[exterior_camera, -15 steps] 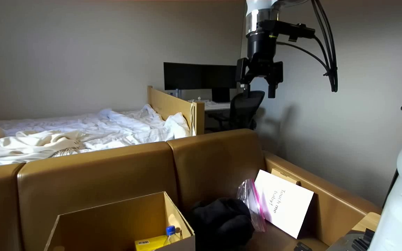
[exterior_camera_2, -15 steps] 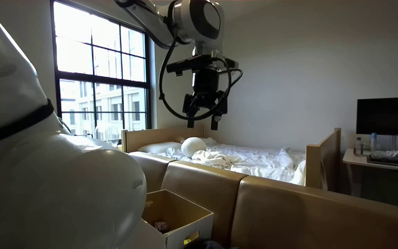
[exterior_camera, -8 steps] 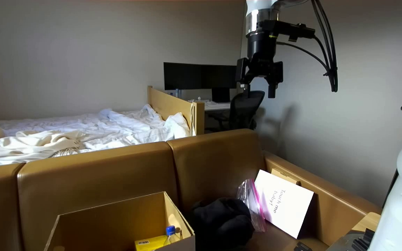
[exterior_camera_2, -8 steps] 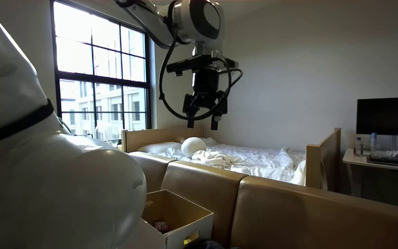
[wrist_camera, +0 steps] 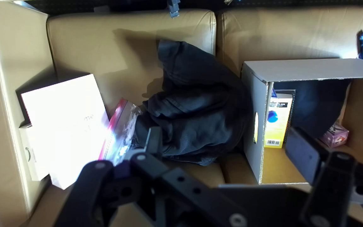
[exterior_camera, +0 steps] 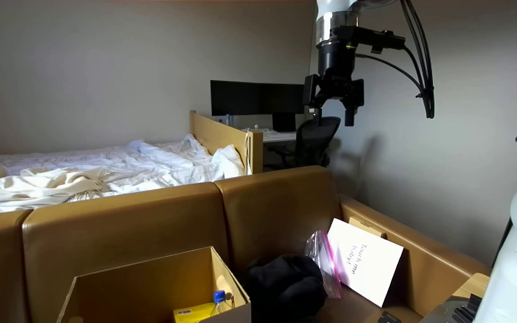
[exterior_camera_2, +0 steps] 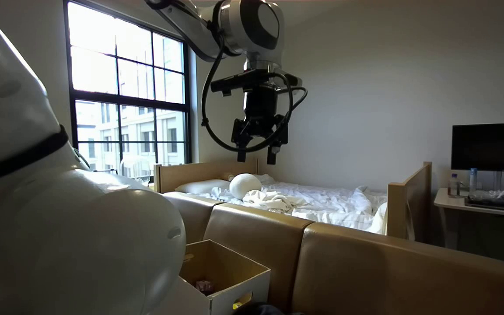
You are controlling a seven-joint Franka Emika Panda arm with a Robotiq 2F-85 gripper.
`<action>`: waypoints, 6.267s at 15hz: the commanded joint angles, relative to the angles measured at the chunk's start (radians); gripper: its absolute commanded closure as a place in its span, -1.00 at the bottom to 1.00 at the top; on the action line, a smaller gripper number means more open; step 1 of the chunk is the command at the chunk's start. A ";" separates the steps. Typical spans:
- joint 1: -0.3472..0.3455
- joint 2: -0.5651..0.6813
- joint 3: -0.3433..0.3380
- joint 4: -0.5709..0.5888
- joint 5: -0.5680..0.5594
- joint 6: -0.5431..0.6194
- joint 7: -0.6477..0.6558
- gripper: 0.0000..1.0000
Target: Pick up the black cloth from the couch and put it in the box.
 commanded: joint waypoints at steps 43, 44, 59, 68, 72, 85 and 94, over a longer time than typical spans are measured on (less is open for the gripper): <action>0.064 0.991 0.005 0.039 0.140 1.181 0.910 -1.00; 0.063 1.035 0.017 0.054 0.197 1.227 0.910 -1.00; -0.012 1.350 0.170 0.150 0.651 1.247 0.788 -1.00; 0.305 1.482 -0.122 0.224 0.541 1.304 0.974 -0.48; 0.364 1.515 -0.179 0.234 0.547 1.327 1.095 0.06; 0.473 1.277 -0.211 0.040 0.494 1.435 1.153 0.86; 0.864 0.937 -0.671 -0.015 -0.104 0.839 1.351 0.87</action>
